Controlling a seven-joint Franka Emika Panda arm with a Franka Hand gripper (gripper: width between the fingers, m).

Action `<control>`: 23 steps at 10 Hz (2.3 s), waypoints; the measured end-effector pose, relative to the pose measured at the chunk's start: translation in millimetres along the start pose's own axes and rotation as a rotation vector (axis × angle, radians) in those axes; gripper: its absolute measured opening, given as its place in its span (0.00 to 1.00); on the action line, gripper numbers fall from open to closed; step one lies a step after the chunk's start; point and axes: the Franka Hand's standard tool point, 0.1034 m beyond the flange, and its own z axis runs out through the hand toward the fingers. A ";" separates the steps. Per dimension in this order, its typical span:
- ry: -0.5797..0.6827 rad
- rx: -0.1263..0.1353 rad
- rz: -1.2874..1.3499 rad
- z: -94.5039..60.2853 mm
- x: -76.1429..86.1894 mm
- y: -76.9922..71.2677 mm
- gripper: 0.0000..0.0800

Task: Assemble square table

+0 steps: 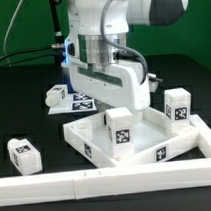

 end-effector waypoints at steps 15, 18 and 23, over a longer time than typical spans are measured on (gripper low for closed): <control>0.002 -0.075 -1.615 -24.8 65.0 -12.8 0.07; -0.043 -0.126 -1.930 -29.3 86.8 -49.4 0.07; -0.129 -0.129 -2.280 -35.3 76.1 -87.7 0.07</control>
Offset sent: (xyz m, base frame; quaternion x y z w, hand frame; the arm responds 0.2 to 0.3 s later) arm 0.0000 0.0000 0.0000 0.0000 0.0000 -0.1296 0.9916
